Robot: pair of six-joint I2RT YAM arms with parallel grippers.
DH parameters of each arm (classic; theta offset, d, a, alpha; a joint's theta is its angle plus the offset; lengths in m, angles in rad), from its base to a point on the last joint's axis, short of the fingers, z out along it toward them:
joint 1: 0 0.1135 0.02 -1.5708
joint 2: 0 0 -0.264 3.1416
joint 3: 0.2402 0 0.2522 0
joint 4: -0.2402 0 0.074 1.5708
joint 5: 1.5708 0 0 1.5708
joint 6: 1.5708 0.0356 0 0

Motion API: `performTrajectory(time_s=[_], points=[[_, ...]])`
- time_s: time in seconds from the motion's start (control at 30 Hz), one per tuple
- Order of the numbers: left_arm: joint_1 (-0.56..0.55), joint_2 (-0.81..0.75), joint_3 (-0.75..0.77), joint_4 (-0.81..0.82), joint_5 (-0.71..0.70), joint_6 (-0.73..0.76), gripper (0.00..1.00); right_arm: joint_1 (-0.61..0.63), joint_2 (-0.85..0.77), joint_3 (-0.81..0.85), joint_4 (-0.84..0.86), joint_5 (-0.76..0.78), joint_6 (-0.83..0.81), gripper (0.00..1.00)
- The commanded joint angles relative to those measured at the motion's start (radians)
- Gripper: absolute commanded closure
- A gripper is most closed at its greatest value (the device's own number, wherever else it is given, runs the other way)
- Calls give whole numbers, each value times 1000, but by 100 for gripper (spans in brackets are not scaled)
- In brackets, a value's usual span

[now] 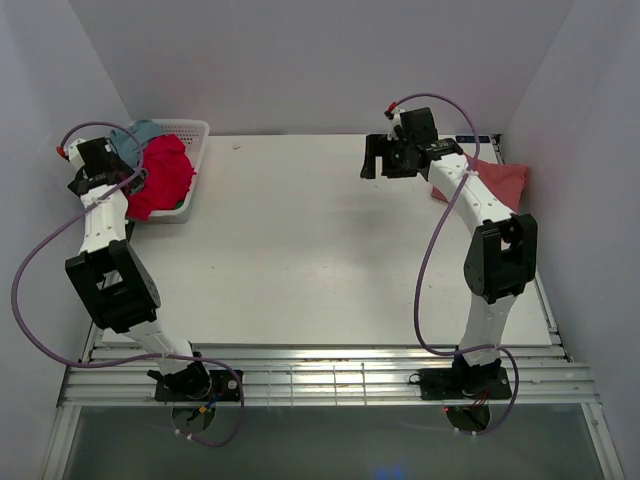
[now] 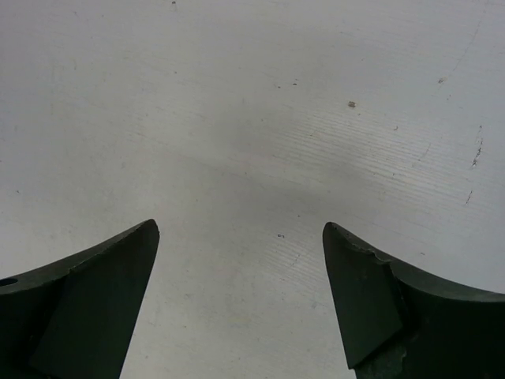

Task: Fold and stack the t-shirts
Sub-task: Grab crumpled tshirt from bin with the left arm

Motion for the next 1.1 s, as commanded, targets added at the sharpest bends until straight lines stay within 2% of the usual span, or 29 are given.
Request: performTrajectory(time_s=[0.0, 0.1, 0.13, 0.43, 0.57, 0.6, 0.7, 0.77, 0.9, 0.93, 0.97, 1.07], points=[[14, -2, 12, 27, -70, 21, 11, 3, 18, 54, -8, -3, -12, 10], [31, 38, 38, 12, -102, 27, 17, 3, 23, 48, -7, -13, -7, 10], [36, 61, 43, 10, -110, 24, 22, 3, 23, 47, -5, -16, -7, 10], [71, 139, 78, 59, -117, 26, 25, 5, 6, -7, 10, -29, 4, 10], [74, 141, 77, 89, -88, 26, 30, 5, -5, -21, 18, -32, 4, 10], [74, 133, 72, 104, -67, 26, 37, 3, -3, -22, 15, -32, 4, 10], [74, 95, 48, 125, -47, 24, 48, 3, -2, -27, 19, -52, 7, 10], [74, 77, 46, 127, -29, 24, 48, 5, -2, -33, 25, -71, 10, 10], [74, 46, 35, 145, -2, 35, 76, 8, 0, -45, 42, -95, 19, 9], [74, 52, 43, 133, -2, 35, 90, 8, -3, -48, 48, -98, 18, 9], [74, 56, 54, 118, 1, 29, 99, 8, -3, -50, 50, -96, 19, 9], [42, 29, 71, 82, 31, 0, 100, 11, -5, -58, 50, -85, 13, 9]])
